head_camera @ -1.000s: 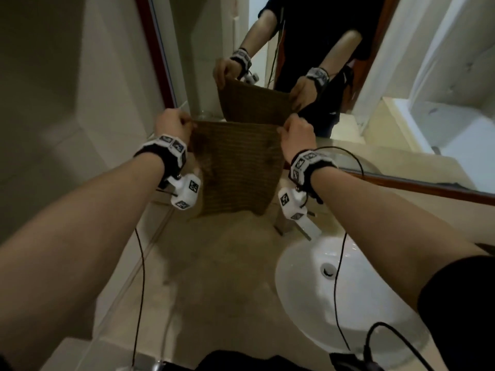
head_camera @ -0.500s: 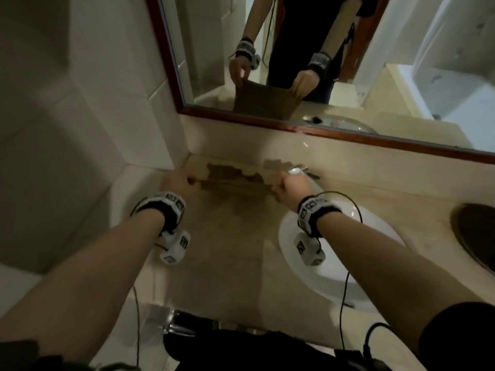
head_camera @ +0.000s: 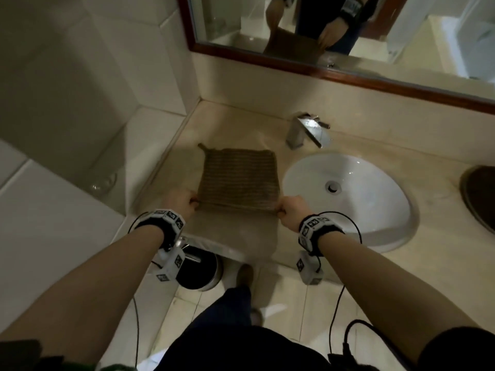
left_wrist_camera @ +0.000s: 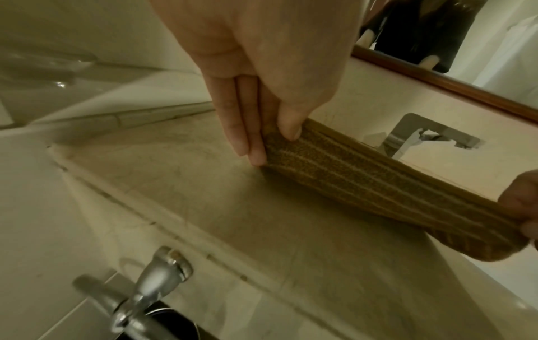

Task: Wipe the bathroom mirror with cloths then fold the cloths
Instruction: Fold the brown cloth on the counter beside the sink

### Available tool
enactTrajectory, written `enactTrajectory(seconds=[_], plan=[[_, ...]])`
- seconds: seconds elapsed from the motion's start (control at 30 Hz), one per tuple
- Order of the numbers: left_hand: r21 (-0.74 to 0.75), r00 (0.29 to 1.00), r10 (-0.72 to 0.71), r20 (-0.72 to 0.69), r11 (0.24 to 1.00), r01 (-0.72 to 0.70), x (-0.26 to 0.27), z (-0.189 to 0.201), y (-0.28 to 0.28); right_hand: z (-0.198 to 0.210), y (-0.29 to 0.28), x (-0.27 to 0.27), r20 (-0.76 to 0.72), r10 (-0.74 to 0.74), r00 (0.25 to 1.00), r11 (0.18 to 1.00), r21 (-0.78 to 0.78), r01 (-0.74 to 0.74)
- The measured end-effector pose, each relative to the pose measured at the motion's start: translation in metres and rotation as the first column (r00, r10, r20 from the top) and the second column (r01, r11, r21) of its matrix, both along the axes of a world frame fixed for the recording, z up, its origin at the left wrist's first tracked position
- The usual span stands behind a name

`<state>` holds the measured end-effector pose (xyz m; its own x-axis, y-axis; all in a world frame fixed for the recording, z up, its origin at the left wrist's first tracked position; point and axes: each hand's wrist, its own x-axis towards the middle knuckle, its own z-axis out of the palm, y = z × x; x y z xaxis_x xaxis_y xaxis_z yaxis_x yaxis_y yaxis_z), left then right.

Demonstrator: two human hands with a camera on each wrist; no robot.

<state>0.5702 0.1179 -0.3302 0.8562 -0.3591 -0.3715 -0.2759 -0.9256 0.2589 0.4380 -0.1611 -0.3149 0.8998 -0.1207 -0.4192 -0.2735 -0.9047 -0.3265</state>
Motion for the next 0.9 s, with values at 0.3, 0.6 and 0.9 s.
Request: enactTrajectory(seconds=[0.3, 0.6, 0.9], plan=[[-0.075, 0.989, 0.047, -0.142, 0.995, -0.058, -0.006, -0.027, 0.012, -0.014, -0.015, -0.010, -0.050, -0.106, 0.993, 0.994, 0.018, 0.107], [-0.175, 0.993, 0.106, -0.050, 0.978, -0.113, 0.078, -0.007, -0.028, -0.005, -0.050, 0.093, 0.073, -0.116, 0.991, 0.993, -0.025, 0.118], [-0.233, 0.964, 0.250, -0.094, 0.935, -0.266, 0.161, -0.037, -0.042, -0.021, -0.067, 0.196, 0.051, -0.083, 0.995, 0.992, -0.088, 0.088]])
